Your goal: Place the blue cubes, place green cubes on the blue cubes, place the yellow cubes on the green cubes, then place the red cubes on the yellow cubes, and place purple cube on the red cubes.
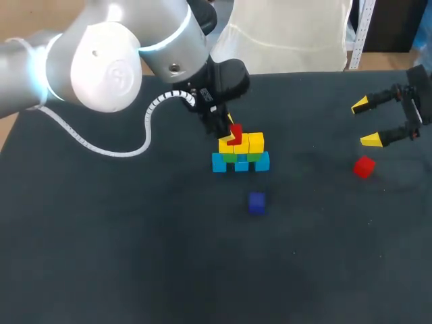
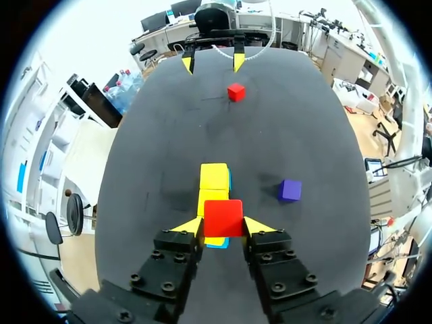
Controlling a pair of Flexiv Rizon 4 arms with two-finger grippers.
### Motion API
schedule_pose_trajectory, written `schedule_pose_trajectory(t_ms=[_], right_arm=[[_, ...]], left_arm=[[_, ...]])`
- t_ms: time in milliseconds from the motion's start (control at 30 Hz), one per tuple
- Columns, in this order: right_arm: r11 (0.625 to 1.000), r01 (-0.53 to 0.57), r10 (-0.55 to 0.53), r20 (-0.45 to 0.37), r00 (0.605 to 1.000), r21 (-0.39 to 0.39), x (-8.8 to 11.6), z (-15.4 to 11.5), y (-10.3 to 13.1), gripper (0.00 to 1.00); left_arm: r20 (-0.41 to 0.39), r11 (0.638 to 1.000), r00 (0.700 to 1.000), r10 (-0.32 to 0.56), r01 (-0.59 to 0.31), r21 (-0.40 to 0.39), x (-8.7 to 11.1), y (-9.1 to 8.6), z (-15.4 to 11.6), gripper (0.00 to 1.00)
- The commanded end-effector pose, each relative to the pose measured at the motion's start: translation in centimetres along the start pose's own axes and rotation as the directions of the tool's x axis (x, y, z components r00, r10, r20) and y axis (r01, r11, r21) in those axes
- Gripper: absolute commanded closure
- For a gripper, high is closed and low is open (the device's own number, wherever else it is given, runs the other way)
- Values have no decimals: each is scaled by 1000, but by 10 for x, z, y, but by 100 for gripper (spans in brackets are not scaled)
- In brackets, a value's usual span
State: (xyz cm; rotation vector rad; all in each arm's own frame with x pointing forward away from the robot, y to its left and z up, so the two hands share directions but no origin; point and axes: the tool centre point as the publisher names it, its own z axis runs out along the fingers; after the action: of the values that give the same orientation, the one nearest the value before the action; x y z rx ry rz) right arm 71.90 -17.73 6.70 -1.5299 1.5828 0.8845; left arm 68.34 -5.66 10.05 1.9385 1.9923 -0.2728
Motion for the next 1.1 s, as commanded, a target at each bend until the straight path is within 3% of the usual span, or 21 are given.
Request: schedule_pose_trajectory(t_ms=[33, 700, 800, 900, 1100], right_arm=[[1000, 1, -1, 2, 1000, -1, 0, 0, -1, 0], [1000, 1, -1, 2, 1000, -1, 0, 0, -1, 0], [1000, 1, -1, 2, 1000, -1, 0, 0, -1, 0], [1000, 1, -1, 2, 1000, -1, 0, 0, -1, 0], [1000, 1, -1, 2, 1000, -1, 0, 0, -1, 0]], left_arm=[[-4, 1000, 1000, 3, -3, 10, -1, 4, 2, 100], [-4, 1000, 1000, 6, -6, 30, 3, 10, 7, 100], [2, 999, 1000, 8, -8, 32, 3, 11, 7, 95], [5, 999, 1000, 12, -13, 37, 2, 13, 6, 100], [11, 996, 1000, 15, -16, 89, 2, 15, 4, 100]])
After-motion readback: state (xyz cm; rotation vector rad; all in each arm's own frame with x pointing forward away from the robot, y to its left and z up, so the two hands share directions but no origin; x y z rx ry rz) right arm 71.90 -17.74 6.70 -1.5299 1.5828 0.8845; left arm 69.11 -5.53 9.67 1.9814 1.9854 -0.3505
